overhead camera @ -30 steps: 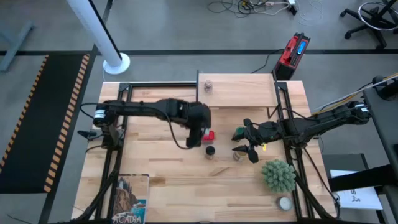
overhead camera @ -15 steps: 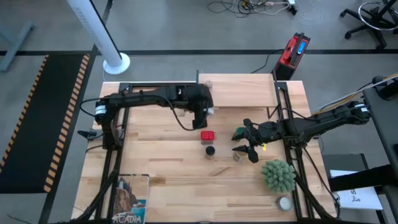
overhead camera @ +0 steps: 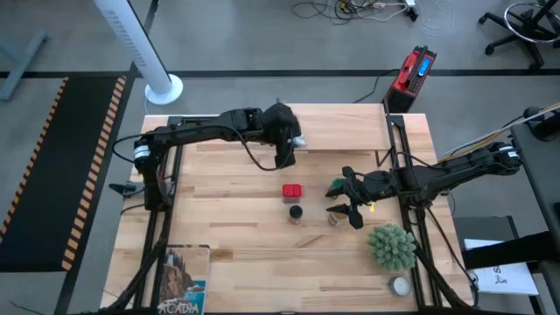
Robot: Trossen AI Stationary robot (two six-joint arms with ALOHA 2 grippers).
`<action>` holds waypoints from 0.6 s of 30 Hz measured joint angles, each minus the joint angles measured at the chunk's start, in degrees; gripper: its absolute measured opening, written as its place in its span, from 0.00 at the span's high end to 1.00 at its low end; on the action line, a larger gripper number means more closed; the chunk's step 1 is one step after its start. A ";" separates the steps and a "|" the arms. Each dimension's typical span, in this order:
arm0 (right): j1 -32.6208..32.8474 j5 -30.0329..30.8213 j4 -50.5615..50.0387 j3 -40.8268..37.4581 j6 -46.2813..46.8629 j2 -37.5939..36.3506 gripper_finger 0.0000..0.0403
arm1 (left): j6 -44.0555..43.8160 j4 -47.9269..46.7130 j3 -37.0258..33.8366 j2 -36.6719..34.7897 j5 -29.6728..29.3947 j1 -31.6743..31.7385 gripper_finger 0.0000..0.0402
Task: Shelf spices
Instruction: Put the white seasoning bottle on the shelf aligned with the light brown seasoning bottle
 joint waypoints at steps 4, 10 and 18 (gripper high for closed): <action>0.00 0.00 0.67 0.00 -0.40 0.00 0.49 | 0.62 1.72 0.00 0.00 0.11 0.76 0.53; -0.02 0.02 0.65 -0.01 -0.76 0.01 0.49 | 1.18 3.13 0.00 0.00 0.23 1.22 0.53; -0.01 0.04 0.67 0.00 -0.93 0.02 0.49 | 1.71 7.22 0.00 0.00 1.99 1.38 0.53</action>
